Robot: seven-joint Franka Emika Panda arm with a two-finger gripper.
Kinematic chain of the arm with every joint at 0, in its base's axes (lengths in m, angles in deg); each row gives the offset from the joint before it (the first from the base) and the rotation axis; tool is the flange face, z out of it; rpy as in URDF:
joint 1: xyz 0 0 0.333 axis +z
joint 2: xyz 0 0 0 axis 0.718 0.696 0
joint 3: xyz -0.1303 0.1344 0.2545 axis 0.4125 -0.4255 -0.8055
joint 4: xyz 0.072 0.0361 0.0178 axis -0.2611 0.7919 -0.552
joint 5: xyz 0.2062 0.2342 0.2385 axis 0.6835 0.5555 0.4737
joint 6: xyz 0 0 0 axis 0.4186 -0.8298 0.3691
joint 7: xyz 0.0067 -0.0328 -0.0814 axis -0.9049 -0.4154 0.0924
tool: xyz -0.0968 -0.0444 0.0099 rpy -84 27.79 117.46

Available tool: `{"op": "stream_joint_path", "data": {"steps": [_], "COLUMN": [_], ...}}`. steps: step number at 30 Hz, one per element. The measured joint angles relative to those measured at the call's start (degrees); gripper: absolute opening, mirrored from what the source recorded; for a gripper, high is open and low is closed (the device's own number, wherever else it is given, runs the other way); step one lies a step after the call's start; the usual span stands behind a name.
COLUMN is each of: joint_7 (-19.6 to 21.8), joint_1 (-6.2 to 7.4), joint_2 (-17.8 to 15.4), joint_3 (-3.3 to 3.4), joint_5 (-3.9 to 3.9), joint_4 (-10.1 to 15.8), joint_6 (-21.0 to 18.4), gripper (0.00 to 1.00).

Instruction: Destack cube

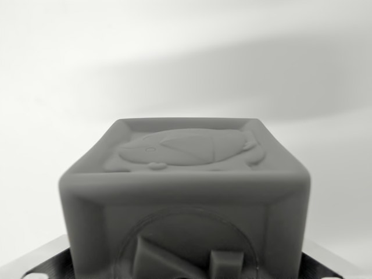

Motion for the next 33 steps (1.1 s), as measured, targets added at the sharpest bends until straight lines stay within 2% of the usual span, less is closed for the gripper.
{"op": "stream_joint_path", "data": {"steps": [12,33], "joint_7": [2.3,6.4], "joint_1": [-0.65,-1.76], "joint_2": [2.9,8.2], "joint_3": [1.18,2.99], "joint_5": [0.4,1.52], "joint_4": [-3.1,-9.0], "joint_6": [0.0,-0.5], "gripper": [0.0,0.0]}}
